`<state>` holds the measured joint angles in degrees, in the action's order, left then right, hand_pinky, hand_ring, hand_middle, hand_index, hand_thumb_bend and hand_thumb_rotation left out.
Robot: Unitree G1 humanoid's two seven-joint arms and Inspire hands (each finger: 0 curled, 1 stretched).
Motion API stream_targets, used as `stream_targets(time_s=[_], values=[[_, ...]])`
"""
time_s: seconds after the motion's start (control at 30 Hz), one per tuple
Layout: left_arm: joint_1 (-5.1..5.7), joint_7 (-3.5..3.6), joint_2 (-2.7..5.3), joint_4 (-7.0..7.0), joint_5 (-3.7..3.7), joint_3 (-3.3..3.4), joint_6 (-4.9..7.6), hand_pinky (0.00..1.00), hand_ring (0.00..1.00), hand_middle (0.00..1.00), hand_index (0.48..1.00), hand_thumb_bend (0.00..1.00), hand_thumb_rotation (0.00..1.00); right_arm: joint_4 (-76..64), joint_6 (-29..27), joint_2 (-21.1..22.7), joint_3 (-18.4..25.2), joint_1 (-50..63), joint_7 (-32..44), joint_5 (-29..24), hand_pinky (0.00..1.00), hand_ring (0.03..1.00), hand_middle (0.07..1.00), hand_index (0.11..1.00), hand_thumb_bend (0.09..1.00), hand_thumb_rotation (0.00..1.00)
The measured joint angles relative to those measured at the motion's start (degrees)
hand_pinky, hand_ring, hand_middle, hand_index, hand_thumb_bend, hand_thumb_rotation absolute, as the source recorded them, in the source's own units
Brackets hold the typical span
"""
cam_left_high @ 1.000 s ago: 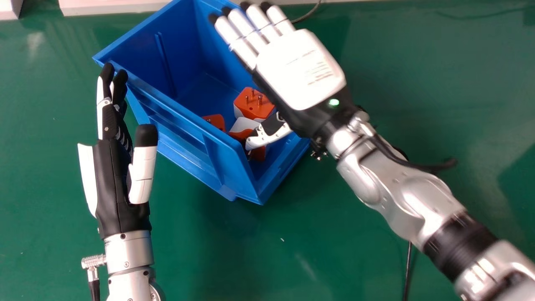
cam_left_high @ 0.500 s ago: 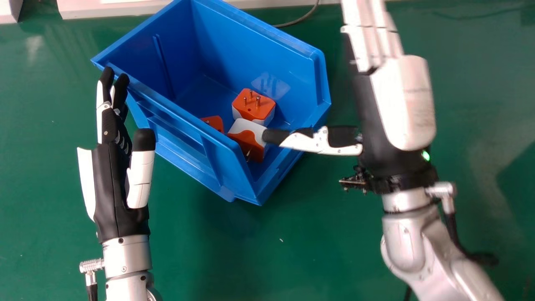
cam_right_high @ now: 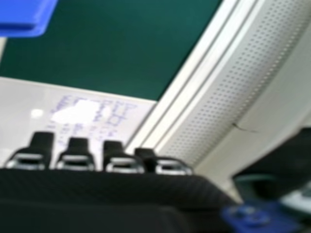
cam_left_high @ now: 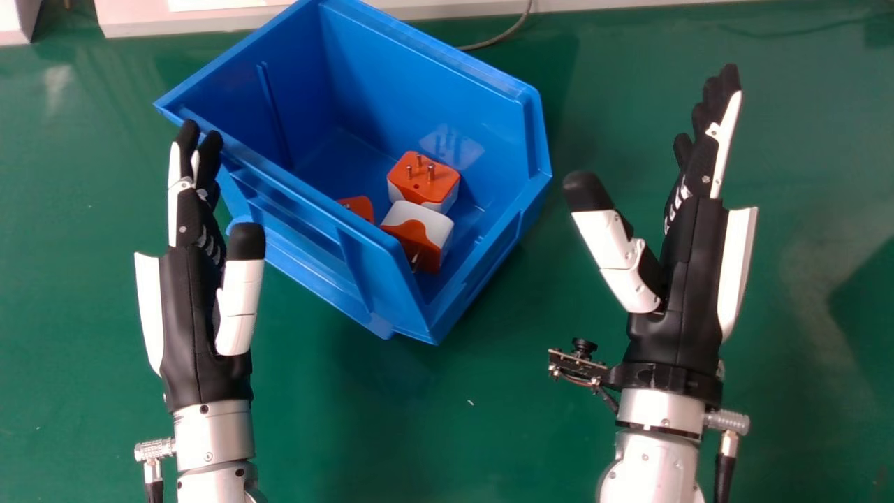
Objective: Pick all objects and put in blue box
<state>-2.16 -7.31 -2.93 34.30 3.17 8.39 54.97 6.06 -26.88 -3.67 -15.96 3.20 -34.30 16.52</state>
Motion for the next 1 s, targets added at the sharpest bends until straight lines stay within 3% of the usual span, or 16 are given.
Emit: stream_targets(time_s=[0.2, 0.3, 0.57, 1.0], values=[[-0.17, 0.00, -0.22, 0.63, -0.01, 0.04, 0.60, 0.99, 0.96, 0.94, 0.947, 0.95, 0.93, -0.1, 1.0, -0.1, 0.6, 0.3, 2.5, -1.2, 0.84, 0.924, 0.959, 0.983, 0.723, 0.99], [-0.26, 0.32, -0.23, 0.79, -0.55, 0.00, 0.71, 0.99, 0.96, 0.94, 0.946, 0.95, 0.92, -0.6, 2.4, -0.1, 0.9, 0.5, 3.8, -1.7, 0.84, 0.920, 0.957, 0.980, 0.729, 0.99], [-0.32, 0.79, -0.32, 0.87, -0.86, 0.01, 0.74, 0.99, 0.96, 0.94, 0.947, 0.96, 0.93, -2.9, 4.1, -0.4, 3.4, 1.6, 4.7, -2.5, 0.82, 0.909, 0.947, 0.960, 0.713, 1.00], [-0.42, 0.81, -0.35, 1.32, -0.84, 0.02, 1.18, 0.99, 0.96, 0.94, 0.951, 0.95, 0.93, -4.0, 5.2, -0.4, 3.4, 2.2, 5.2, -2.4, 0.82, 0.910, 0.946, 0.959, 0.685, 1.00]])
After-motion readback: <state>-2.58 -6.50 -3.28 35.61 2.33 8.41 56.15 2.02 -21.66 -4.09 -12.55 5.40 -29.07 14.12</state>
